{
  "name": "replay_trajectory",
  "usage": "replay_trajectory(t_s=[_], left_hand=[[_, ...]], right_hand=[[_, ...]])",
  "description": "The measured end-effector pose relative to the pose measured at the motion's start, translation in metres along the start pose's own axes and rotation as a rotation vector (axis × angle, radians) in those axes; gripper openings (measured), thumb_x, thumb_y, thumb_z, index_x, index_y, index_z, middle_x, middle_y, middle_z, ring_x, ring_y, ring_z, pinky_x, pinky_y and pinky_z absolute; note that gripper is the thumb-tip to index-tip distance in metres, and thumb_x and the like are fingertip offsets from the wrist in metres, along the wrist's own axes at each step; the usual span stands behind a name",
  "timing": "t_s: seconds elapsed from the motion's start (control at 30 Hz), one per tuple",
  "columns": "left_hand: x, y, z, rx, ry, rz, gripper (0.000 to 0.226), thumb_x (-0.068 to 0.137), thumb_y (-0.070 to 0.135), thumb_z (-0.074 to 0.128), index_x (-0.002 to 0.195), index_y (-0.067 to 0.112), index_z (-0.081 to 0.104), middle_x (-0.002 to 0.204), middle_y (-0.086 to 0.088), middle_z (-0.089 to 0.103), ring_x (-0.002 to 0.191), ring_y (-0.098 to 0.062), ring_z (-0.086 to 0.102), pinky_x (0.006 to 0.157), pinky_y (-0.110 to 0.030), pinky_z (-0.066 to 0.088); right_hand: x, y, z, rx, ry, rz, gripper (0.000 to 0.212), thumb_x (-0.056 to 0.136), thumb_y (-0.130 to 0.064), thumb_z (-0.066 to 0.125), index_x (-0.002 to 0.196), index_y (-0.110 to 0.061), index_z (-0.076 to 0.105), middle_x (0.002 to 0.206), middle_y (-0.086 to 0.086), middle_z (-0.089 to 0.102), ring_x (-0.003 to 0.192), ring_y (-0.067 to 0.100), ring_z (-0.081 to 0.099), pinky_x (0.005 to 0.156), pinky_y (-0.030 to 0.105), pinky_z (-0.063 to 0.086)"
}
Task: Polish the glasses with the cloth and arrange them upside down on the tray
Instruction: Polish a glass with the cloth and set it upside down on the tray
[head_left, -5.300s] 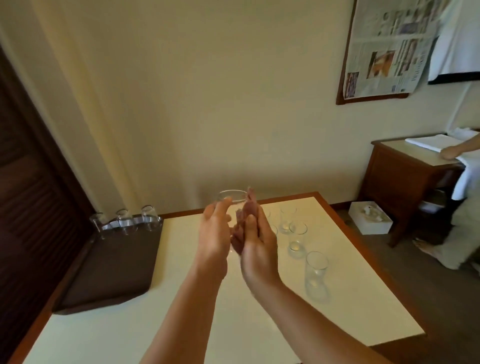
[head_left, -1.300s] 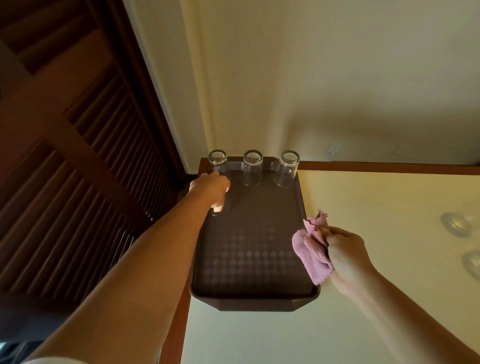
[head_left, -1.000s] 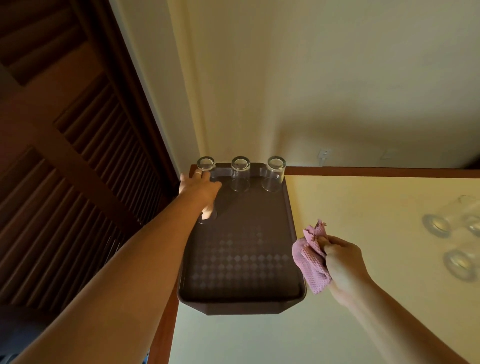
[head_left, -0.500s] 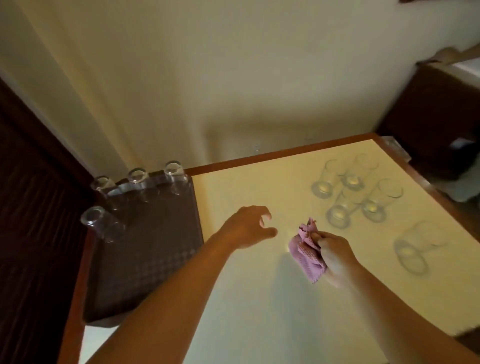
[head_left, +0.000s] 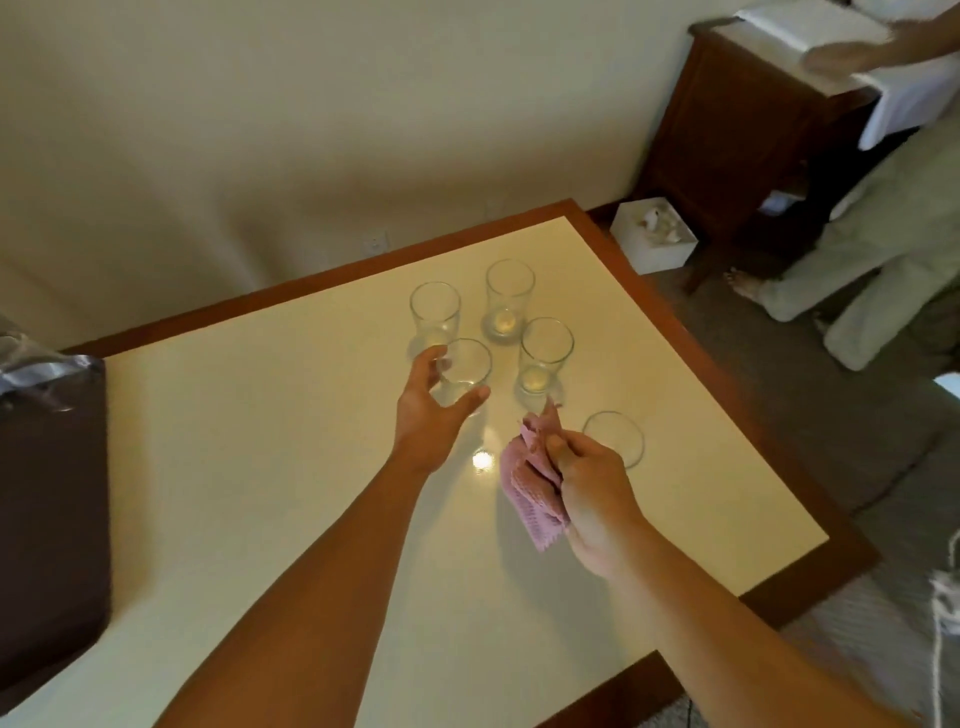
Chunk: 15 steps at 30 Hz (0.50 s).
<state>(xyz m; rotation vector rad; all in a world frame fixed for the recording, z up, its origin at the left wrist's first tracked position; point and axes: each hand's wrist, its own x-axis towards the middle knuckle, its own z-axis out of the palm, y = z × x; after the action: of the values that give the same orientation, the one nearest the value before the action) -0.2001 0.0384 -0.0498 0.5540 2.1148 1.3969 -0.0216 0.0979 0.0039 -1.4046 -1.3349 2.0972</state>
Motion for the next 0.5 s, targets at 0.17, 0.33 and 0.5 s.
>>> replay_trajectory(t_s=[0.17,0.33,0.5], left_hand=[[-0.021,0.028,0.007,-0.282,0.059,-0.149,0.067,0.089,0.053,0.074,0.145,0.021,0.056,0.112,-0.005,0.066,0.094,-0.016,0.068,0.095,-0.038,0.054],[-0.066,0.092,-0.007,-0.643,0.025,-0.296,0.056,0.108,0.053,0.04,0.083,0.032,0.086,0.096,-0.013,0.072,0.083,-0.022,0.072,0.081,-0.041,0.054],[-0.096,0.133,-0.056,-0.614,0.084,-0.227,0.062,0.106,0.061,0.036,0.103,0.019,0.081,0.103,-0.012,0.075,0.095,-0.024,0.075,0.075,-0.036,0.06]], right_hand=[[0.0,-0.028,0.019,0.026,0.007,-0.263,0.026,0.108,-0.021,0.043,0.107,-0.015,0.068,0.068,0.007,0.054,0.052,0.004,0.056,0.048,0.017,0.047],[-0.012,-0.06,0.057,-0.518,-0.055,-0.674,0.044,0.107,-0.03,0.043,0.151,-0.036,0.044,0.131,-0.009,0.066,0.111,0.008,0.067,0.093,0.02,0.057],[-0.056,-0.059,0.086,-0.431,-0.183,-0.814,0.046,0.105,-0.043,0.038,0.151,-0.046,0.035,0.138,-0.023,0.056,0.122,0.003,0.062,0.1,0.025,0.055]])
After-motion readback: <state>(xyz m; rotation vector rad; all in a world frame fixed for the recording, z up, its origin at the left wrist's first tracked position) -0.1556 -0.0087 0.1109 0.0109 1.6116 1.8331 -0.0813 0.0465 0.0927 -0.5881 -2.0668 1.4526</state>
